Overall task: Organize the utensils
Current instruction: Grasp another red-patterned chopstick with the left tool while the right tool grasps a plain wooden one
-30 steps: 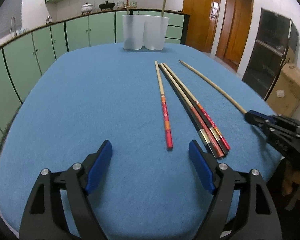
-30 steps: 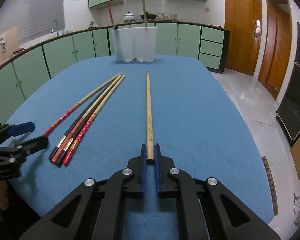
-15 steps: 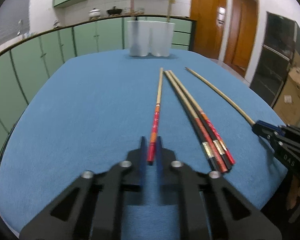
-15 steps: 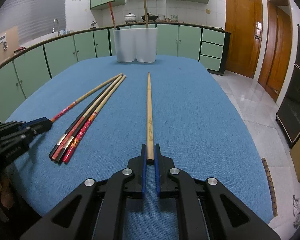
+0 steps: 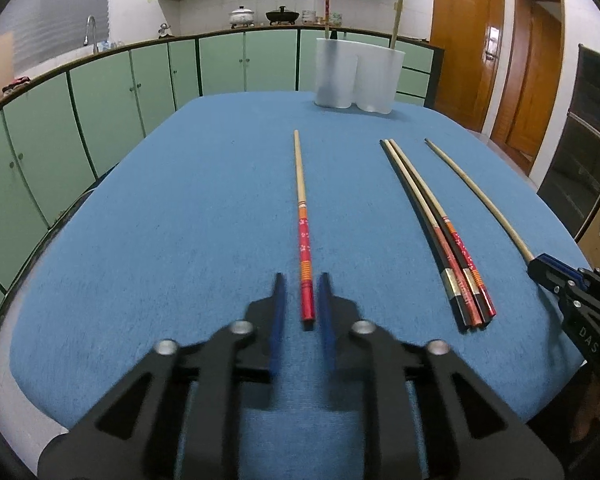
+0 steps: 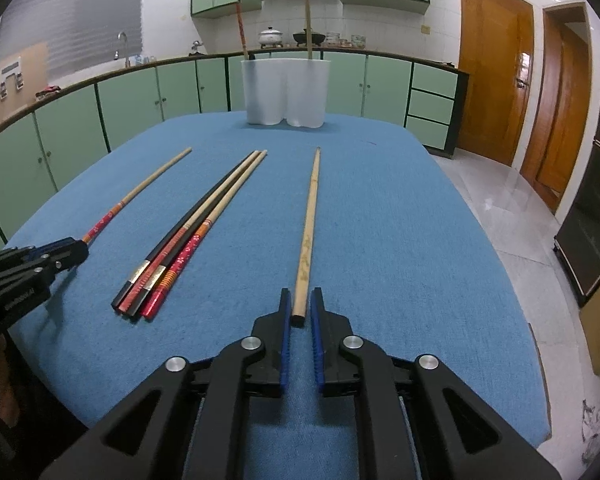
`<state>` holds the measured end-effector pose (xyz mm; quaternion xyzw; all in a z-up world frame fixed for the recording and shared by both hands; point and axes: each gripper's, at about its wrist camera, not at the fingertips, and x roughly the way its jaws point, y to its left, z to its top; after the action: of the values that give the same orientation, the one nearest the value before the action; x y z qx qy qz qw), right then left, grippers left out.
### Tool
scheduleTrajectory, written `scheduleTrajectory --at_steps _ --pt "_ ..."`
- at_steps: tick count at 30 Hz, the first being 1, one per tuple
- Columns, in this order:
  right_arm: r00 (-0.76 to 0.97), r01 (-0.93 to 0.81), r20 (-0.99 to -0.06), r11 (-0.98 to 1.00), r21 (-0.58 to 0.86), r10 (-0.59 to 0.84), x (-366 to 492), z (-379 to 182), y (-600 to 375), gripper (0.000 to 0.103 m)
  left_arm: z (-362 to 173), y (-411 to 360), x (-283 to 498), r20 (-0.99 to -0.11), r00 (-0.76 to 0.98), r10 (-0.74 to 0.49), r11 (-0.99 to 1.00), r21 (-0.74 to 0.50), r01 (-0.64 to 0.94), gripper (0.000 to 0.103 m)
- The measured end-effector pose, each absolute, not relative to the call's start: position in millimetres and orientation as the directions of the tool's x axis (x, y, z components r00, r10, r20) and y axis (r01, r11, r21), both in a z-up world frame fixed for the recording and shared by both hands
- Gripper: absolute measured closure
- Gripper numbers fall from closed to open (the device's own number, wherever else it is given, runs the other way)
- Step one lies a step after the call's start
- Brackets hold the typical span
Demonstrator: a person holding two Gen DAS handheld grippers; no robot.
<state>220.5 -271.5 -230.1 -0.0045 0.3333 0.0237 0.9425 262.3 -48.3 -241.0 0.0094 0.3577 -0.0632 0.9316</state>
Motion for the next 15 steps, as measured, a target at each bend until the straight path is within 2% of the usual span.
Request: scheduleTrajectory --at_steps 4,8,15 --pt "0.775 -0.049 -0.631 0.999 -0.003 0.036 220.5 -229.9 -270.6 0.093 -241.6 -47.8 262.2 -0.663 0.738 -0.125 0.99 -0.037 0.135 0.081" --pt "0.779 -0.045 -0.625 0.999 0.016 0.045 216.8 -221.6 -272.6 0.096 -238.4 -43.6 263.7 -0.681 0.715 -0.157 0.986 -0.073 0.147 0.097" --pt "0.827 -0.056 -0.558 0.997 0.046 0.073 191.4 -176.8 -275.5 0.096 -199.9 -30.7 247.5 -0.669 0.717 -0.195 0.981 -0.136 0.14 0.098"
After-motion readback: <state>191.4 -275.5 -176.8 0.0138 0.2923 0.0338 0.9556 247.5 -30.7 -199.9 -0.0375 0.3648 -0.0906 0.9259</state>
